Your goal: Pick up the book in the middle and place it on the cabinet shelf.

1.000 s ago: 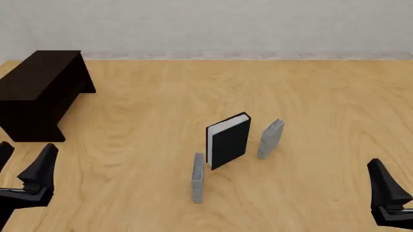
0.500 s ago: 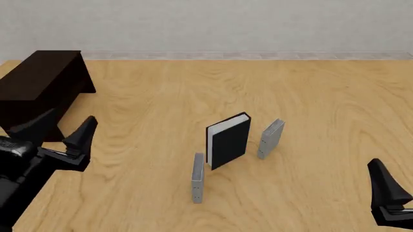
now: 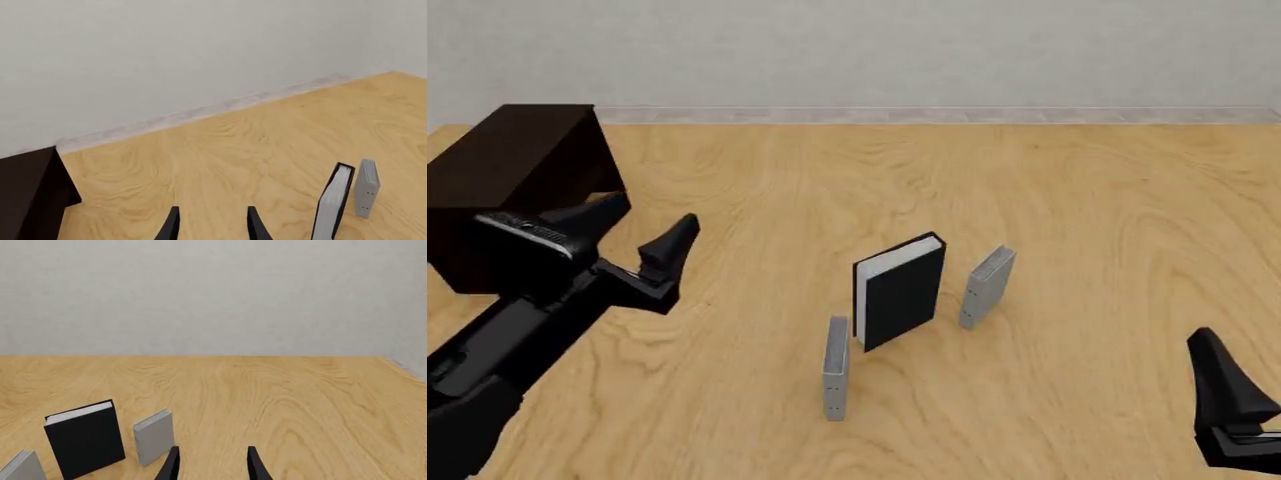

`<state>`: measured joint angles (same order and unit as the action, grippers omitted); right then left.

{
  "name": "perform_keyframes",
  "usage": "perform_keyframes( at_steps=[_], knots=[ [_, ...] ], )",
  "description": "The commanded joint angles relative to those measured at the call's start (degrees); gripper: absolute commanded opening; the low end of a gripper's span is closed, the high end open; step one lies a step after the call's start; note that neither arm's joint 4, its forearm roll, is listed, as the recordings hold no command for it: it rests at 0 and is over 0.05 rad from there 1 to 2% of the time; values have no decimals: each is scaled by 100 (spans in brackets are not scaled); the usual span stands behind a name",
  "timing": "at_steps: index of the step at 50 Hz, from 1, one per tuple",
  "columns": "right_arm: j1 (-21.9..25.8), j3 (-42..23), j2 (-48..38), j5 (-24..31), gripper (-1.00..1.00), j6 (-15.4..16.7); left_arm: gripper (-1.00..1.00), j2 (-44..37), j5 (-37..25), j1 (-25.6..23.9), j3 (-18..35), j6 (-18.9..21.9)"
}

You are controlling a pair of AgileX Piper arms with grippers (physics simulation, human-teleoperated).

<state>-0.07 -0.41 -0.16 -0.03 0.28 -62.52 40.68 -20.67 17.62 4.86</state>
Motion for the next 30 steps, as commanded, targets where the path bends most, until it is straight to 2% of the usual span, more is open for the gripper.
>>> perform_keyframes(
  at_steps=[1,12,30],
  knots=[
    [0,5,-1,-6,100,-1,100,-519,-555,-248,649,240],
    [0,15,-6,-20,100,0,100,-844,-1402,-425,1374,347],
    [-2,15,-6,-20,100,-1,100,-1076,-2142,-671,1908,464]
  ],
)
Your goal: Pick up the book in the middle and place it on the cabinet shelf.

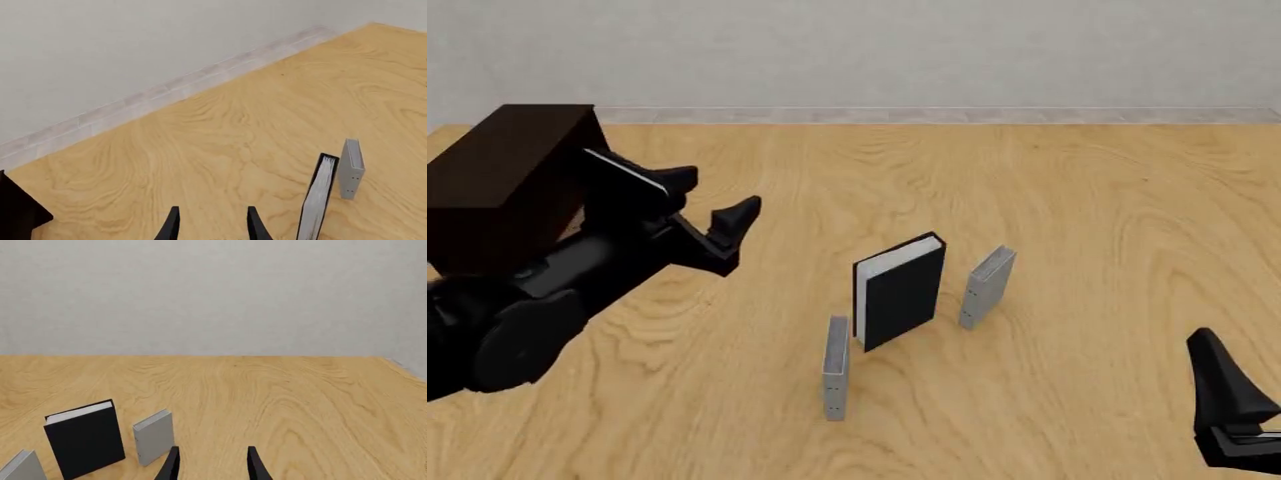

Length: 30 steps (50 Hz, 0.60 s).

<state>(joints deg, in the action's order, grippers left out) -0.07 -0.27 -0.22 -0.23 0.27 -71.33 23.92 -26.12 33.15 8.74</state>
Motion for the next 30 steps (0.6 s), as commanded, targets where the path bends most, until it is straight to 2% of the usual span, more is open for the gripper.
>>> perform_keyframes(
  at_steps=[1,17,30],
  knots=[
    [0,1,-1,0,100,-1,100,-180,-527,-133,388,132],
    [0,1,-1,-1,100,0,100,-215,-1149,-467,797,66],
    [0,1,0,-2,100,-1,100,-368,-1386,-718,1082,70]
  ],
)
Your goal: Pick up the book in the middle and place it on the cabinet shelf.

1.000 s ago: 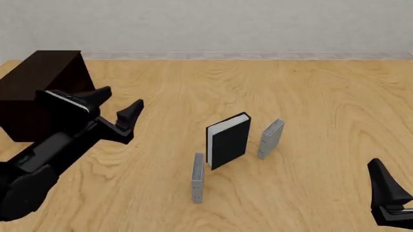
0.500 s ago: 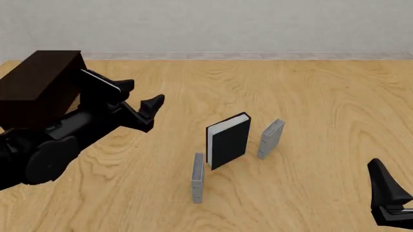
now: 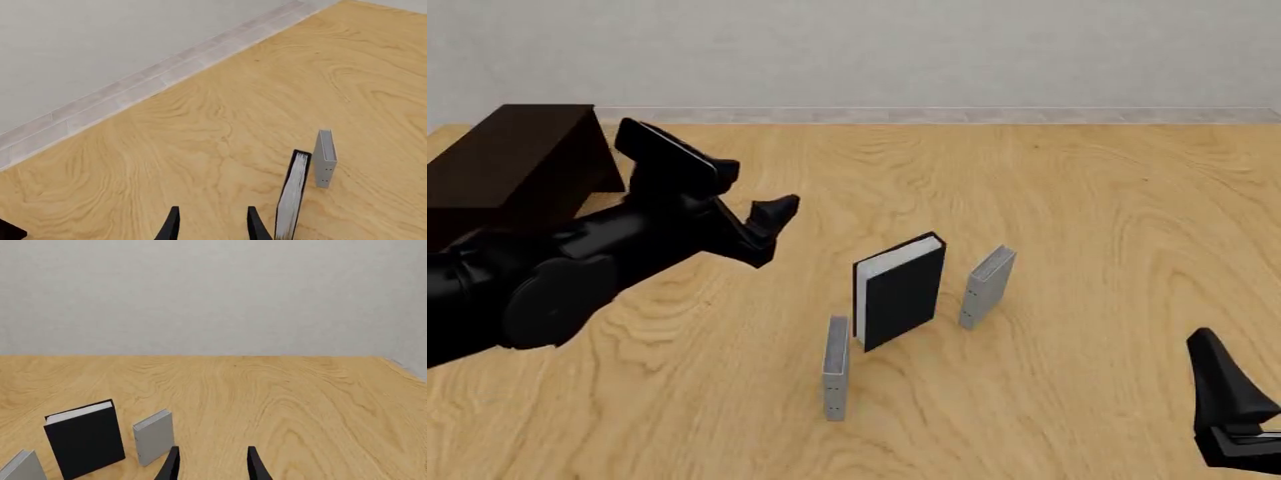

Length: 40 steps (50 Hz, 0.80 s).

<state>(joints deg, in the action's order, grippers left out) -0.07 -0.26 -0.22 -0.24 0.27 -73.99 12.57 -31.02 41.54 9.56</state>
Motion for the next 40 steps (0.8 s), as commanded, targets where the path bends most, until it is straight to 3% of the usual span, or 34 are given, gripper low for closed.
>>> perform_keyframes(
  at_steps=[1,17,28,40],
  knots=[
    [1,0,0,-1,100,0,100,-115,-271,-282,247,10],
    [1,0,0,0,100,-1,100,-178,-526,-667,475,-106],
    [-1,0,0,0,100,-1,100,-326,-669,-886,708,176],
    [0,0,0,0,100,-1,100,-642,-632,-1010,733,139]
  ],
)
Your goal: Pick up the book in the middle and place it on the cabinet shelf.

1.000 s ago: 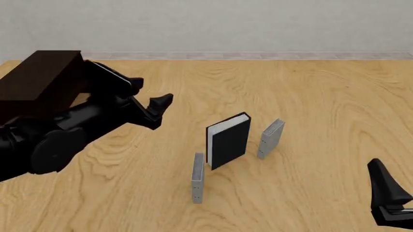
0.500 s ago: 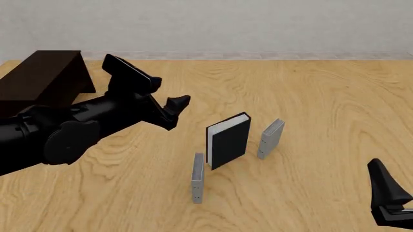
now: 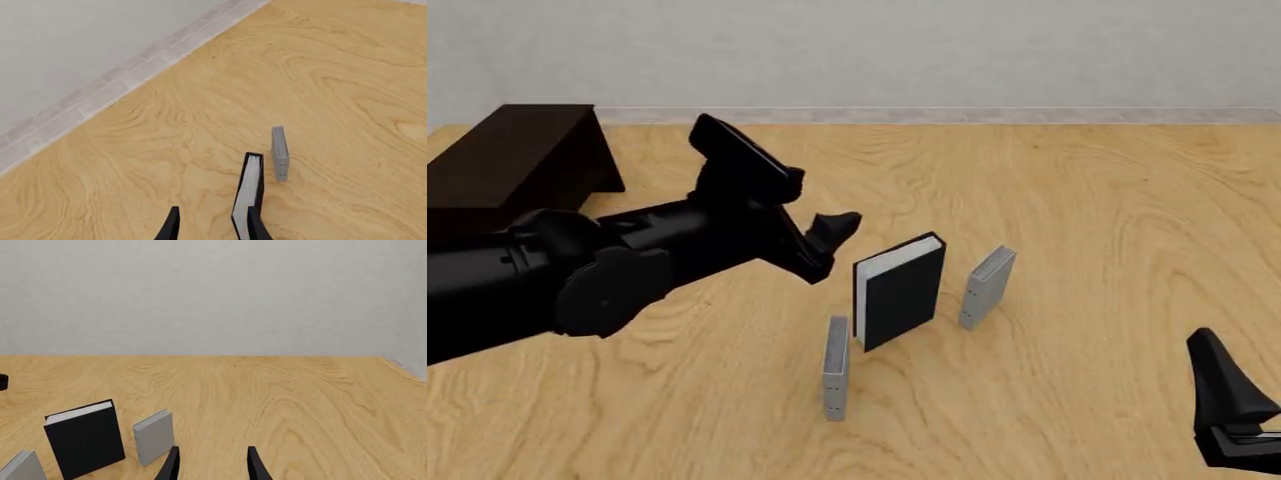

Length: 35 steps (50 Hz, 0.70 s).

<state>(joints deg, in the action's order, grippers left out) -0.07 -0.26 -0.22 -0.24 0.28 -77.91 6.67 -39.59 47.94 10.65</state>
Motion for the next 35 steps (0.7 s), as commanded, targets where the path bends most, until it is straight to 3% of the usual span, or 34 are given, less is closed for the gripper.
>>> perform_keyframes(
  at_steps=[1,23,25,26,35],
  knots=[
    [0,0,0,0,100,-1,100,-250,-43,-152,94,31],
    [0,0,1,-1,100,0,100,-643,-31,-430,299,65],
    [0,0,0,0,100,0,100,-760,54,-366,317,240],
    [1,0,0,0,100,-1,100,-749,57,-434,314,105],
    [0,0,0,-1,100,-1,100,-924,125,-402,389,152]
  ],
)
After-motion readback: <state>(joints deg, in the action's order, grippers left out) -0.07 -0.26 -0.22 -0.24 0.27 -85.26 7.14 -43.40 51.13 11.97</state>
